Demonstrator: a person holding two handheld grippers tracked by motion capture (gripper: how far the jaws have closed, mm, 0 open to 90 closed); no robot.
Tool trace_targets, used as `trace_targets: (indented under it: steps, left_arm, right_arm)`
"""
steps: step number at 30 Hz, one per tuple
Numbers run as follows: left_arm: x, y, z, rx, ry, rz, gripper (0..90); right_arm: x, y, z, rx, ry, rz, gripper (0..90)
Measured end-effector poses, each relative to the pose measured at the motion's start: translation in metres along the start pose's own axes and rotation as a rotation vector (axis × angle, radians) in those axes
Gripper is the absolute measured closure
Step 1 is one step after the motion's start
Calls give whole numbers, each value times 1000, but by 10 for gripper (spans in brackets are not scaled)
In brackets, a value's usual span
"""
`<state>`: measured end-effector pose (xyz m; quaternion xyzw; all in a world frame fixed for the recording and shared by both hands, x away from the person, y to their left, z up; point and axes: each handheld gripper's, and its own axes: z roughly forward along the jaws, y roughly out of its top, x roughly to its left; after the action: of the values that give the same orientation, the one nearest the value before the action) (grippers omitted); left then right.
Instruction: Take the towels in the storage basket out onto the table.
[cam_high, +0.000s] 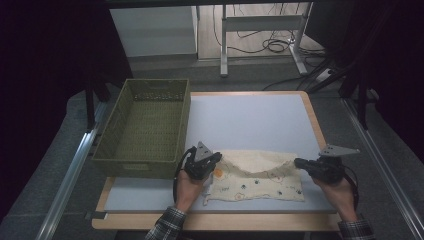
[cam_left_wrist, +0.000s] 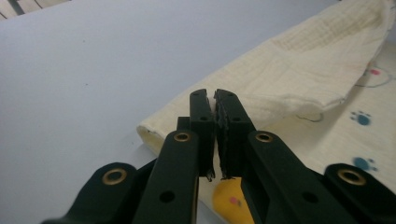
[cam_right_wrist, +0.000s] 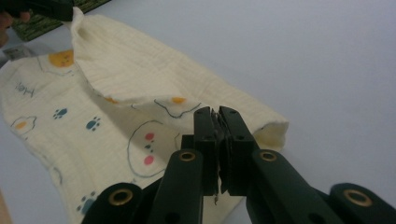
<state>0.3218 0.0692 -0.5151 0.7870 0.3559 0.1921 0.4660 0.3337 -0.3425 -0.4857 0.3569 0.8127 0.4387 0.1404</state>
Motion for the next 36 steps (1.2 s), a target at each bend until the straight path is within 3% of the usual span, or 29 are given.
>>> trace_targets:
  steps: [16,28,31,32,36]
  left_arm:
    - [-24,-16,-33,-16,-45,36,857]
    - [-39,-43,-48,47,-63,58,835]
    - [-40,-53,-54,61,-77,29,727]
    - [-38,-55,-60,61,-88,-1,630]
    - [-34,-51,-71,36,-72,-15,509]
  right_arm:
    - [25,-30,-22,18,27,-9,860]
    - [35,-57,-22,60,46,14,810]
    - [37,-62,-28,66,47,28,744]
    - [39,-63,-35,62,39,30,719]
    - [39,-60,-52,44,12,28,692]
